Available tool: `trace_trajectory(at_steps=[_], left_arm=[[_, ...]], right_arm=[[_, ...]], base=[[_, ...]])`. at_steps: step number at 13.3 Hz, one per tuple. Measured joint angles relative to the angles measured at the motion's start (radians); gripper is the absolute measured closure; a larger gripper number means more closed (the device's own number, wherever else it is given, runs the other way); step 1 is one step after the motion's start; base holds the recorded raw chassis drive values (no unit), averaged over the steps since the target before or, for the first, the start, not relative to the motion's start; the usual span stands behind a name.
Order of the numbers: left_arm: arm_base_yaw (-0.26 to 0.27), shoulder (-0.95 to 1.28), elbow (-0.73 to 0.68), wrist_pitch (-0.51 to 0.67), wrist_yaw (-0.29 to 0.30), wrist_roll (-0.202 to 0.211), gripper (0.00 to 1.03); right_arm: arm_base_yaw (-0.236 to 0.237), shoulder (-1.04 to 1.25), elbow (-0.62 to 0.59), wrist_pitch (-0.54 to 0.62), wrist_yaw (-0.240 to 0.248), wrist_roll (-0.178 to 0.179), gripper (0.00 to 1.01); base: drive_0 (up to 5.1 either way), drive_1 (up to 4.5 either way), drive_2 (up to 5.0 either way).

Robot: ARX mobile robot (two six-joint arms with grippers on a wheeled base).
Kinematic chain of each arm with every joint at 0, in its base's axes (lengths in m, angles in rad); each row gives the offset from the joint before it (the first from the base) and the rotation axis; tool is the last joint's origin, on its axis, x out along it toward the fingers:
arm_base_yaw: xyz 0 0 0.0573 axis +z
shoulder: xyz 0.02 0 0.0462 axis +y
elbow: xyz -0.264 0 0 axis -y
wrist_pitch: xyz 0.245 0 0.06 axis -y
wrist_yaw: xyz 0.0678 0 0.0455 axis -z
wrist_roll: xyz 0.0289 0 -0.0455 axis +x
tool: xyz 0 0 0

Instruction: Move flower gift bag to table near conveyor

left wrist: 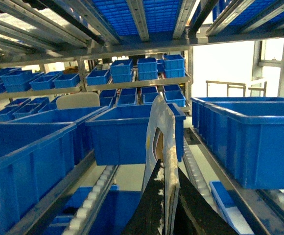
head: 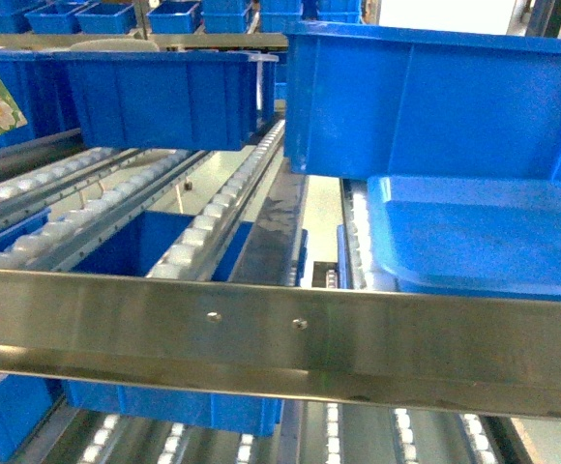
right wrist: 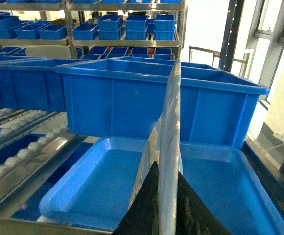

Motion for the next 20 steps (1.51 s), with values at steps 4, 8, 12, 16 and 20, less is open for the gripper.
trace_trajectory(at_steps=[4,8,12,16,20], left_arm=[[0.0,-0.002,0.0,-0.003,0.0,0.0,1.01],[0.002,-0.002,-0.002,-0.003,-0.001,0.0,1.01],[0.002,0.0,-0.002,0.001,-0.001,0.0,1.01],[0.002,-0.002,-0.002,0.0,-0.001,0.0,1.01],[0.002,-0.002,-0.002,-0.002,-0.001,0.0,1.01]], right_arm=[[0.0,0.004,0.0,-0.002,0.0,0.0,0.98],[0.0,0.006,0.0,-0.002,0.0,0.0,0.98],[0.001,0.004,0.0,0.001,0.0,0.0,0.98],[0.0,0.004,0.0,0.0,0.0,0.0,0.98],[0.0,0.005,0.0,-0.001,0.0,0.0,0.98]], base=[[-4.4,0.82,4.1],[-4.4,0.82,4.1],[-4.4,0.82,4.1],[-4.4,0.82,4.1],[-4.4,0.82,4.1]])
